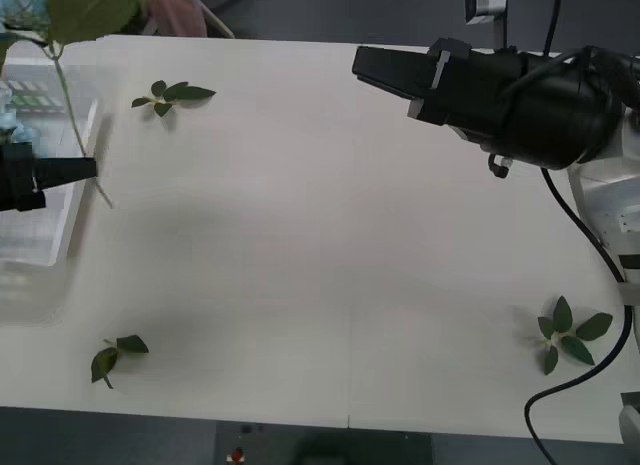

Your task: Put the red flowers into the right box and the blue flowers into the left box

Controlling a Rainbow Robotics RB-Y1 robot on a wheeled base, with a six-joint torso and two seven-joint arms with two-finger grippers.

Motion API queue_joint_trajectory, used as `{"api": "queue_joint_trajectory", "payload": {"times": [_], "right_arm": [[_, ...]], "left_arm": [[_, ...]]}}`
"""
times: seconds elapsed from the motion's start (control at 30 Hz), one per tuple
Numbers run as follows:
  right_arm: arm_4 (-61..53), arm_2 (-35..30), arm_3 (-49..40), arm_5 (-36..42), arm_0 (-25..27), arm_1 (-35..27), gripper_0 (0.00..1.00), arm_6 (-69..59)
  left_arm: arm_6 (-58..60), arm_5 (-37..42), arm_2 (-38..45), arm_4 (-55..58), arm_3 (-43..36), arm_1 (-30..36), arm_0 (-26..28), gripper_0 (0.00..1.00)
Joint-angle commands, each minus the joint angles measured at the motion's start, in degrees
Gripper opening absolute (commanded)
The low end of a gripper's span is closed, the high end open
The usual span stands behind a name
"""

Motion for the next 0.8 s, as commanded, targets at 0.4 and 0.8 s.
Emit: {"api": "queue_joint_trajectory", "payload": {"times": [0.4, 0.8], "right_arm": [[3.2, -14.0, -5.4, 10.1, 7.3, -13.0, 1.0, 2.3], [7.0, -29.6, -1.9, 31.8, 8.8, -14.5, 1.0, 8.1]], "left_arm": [[-12.1, 4.7, 14.4, 0.3, 23.7, 3.5, 2.7, 0.0], [-25.1, -3.2, 14.1, 1.5, 34.3, 3.5, 6.6, 0.0]]}}
